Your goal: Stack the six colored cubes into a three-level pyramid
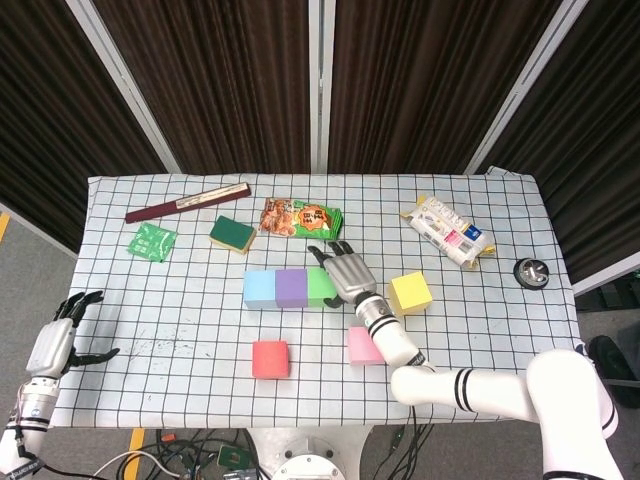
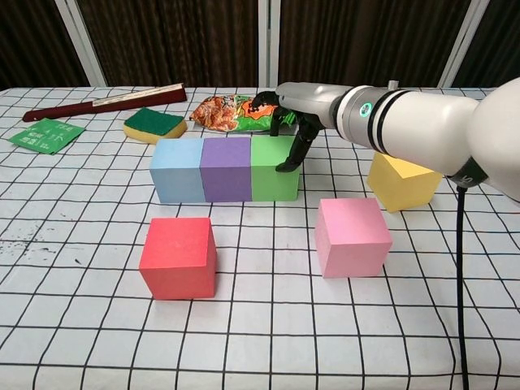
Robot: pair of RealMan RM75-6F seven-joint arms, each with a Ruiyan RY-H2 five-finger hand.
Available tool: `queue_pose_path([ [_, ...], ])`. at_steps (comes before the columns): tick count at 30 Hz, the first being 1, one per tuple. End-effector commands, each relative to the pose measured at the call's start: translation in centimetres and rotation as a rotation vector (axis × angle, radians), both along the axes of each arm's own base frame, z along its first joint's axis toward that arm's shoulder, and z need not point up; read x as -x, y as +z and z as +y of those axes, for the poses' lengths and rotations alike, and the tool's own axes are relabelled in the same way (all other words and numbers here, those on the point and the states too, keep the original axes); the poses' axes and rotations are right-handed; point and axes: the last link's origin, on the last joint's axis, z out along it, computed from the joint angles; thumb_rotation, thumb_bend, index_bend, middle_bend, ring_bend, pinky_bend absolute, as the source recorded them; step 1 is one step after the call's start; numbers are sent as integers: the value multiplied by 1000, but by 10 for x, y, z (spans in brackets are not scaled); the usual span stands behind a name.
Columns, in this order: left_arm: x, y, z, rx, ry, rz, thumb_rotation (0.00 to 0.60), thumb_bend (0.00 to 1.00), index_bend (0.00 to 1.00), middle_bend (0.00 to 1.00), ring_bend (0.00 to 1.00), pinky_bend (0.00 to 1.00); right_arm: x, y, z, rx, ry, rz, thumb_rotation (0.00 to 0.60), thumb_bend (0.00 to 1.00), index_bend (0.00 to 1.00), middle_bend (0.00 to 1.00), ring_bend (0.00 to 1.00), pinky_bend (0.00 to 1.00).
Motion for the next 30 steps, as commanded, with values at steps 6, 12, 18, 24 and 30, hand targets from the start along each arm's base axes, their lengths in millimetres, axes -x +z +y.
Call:
queue_pose_path([
  [6, 1, 1, 0, -1, 2, 0, 600, 0, 133, 161, 42, 60, 0, -1, 0, 1, -2, 0, 600, 196, 0, 341, 0, 0],
  [12, 1, 0, -1, 2, 4, 0, 600, 0, 133, 161, 42, 60, -1, -2, 0, 0, -4, -1, 600, 191, 0, 302, 0, 0],
  [18, 2, 0, -1, 1, 5, -1, 600, 0, 133, 161, 42, 60, -1, 0, 0, -5, -3, -12, 600, 157, 0, 181, 0, 0],
  [24, 2, 0, -1, 0, 4, -1, 600, 0, 133, 161, 42, 60, -1, 3, 0, -3, 5, -21, 600, 136, 0, 125, 0, 0],
  [30, 0, 1, -1, -5, -1, 0, 600, 0, 133, 161, 42, 60, -3, 12, 4, -16, 14, -46, 600, 107, 0, 98, 0, 0],
])
